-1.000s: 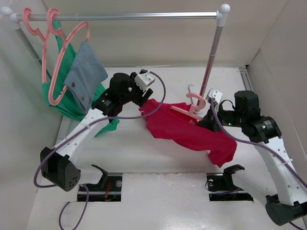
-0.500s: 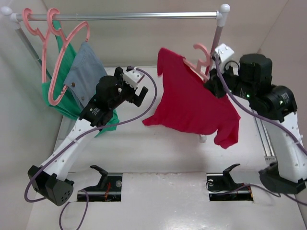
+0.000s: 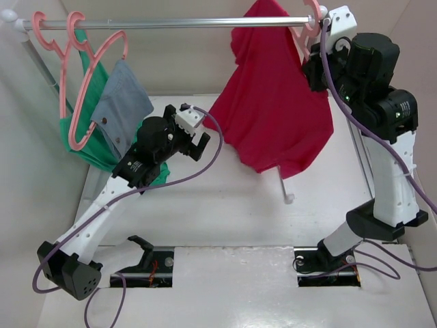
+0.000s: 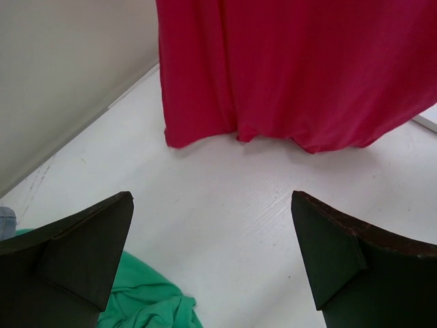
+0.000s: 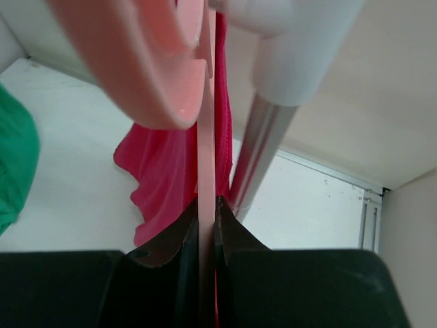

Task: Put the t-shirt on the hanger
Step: Hang the hanger with tshirt onto the clothesline

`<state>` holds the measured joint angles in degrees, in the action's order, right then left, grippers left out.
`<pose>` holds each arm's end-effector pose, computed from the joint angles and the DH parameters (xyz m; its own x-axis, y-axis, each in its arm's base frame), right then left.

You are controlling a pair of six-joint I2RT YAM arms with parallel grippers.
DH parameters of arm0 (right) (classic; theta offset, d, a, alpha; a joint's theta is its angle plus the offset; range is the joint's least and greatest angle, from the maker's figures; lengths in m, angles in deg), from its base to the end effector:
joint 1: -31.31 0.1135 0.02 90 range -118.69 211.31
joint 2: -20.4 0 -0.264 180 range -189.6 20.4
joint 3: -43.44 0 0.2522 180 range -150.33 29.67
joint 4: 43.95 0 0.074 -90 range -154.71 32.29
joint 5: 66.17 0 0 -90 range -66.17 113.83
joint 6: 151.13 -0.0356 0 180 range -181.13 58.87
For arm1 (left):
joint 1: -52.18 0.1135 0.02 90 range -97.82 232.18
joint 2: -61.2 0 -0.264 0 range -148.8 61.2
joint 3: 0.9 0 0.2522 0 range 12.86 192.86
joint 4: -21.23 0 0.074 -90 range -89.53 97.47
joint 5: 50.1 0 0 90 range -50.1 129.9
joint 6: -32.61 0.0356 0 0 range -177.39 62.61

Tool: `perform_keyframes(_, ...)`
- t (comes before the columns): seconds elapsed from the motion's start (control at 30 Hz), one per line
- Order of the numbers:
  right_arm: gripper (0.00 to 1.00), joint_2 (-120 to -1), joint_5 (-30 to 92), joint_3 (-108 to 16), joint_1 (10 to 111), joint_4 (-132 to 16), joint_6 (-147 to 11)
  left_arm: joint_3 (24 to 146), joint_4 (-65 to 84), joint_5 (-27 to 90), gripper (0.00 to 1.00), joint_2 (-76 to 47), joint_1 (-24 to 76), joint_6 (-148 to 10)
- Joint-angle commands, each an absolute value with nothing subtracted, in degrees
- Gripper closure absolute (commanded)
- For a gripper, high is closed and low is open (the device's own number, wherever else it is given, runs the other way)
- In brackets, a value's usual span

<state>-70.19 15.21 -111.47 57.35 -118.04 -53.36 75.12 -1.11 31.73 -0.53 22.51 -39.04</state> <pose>0.2176 0.1004 0.5862 -0.1103 -0.2027 -0.9730 -0.3192 0.9344 -0.1584 0.2126 -0.1269 0.3930 0.0773 0.3146 -0.9461 0.6194 0.7284 0.2928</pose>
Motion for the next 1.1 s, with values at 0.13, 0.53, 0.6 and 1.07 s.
perform_keyframes(0.13,1.00,-72.85,17.93,-110.86,53.02,-103.59,-55.15,74.30,2.28,30.76,0.00,1.61,22.21,-40.07)
perform_keyframes(0.53,1.00,-72.42,20.58,-98.38,53.01,-99.37,-56.73,72.54,2.81,29.62,0.00,2.75,21.68,-40.60)
perform_keyframes(0.6,1.00,-73.02,21.19,-99.43,53.54,-100.16,-56.73,72.54,2.81,29.61,0.00,2.75,21.68,-40.60)
perform_keyframes(1.07,0.00,-52.30,19.62,-86.00,57.23,-99.28,-53.66,68.67,3.34,29.09,0.00,4.34,21.68,-40.60)
